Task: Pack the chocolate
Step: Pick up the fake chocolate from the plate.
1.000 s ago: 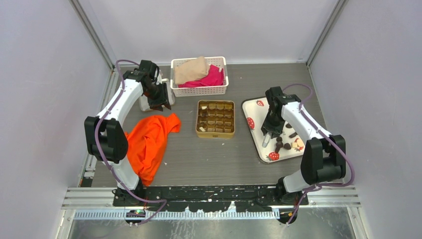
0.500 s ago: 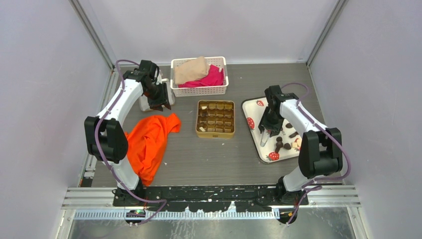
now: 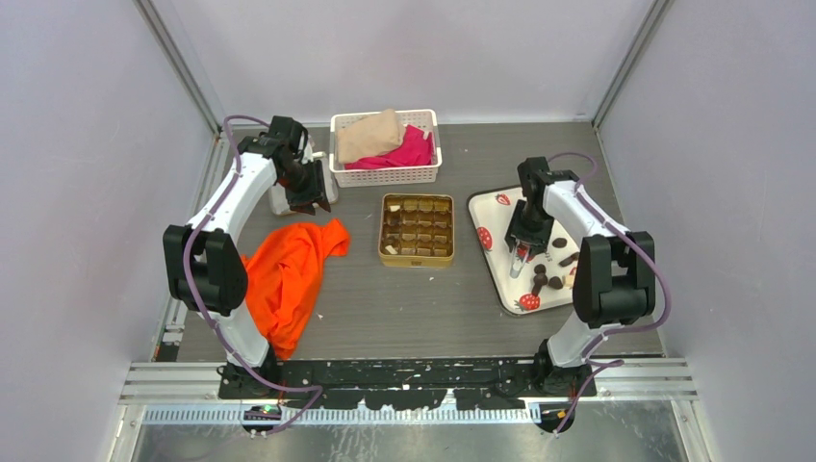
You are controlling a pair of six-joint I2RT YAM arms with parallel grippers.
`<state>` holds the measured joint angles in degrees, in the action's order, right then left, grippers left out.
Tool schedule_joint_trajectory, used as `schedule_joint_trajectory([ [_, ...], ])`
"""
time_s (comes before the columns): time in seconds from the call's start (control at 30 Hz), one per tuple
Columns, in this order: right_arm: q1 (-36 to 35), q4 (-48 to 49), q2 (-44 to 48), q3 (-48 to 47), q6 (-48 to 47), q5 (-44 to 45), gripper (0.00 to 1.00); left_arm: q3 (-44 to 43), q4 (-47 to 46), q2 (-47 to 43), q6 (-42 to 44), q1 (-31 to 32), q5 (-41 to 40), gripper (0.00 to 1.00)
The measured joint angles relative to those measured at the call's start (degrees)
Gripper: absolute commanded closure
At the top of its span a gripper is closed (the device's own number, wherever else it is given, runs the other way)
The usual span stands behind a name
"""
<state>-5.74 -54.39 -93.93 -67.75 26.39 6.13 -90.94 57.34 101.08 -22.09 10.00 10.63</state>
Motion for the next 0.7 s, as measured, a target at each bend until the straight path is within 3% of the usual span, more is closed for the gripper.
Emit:
schedule_joint_trajectory([
  [0.1,0.1,-0.4,-1.5,-1.1,-1.4,-0.1,0.56,0.0,0.0,0.0,0.0,0.0,-0.1,0.58],
  [0.47,0.1,-2.8,-2.1,-1.9,-3.8,-1.7,0.94,0.0,0.0,0.0,0.0,0.0,-0.1,0.58],
  [0.7,0.1,-6.2,0.7,-2.8,-4.1,-1.8,0.99,0.0,0.0,0.0,0.0,0.0,-0.1,0.58],
])
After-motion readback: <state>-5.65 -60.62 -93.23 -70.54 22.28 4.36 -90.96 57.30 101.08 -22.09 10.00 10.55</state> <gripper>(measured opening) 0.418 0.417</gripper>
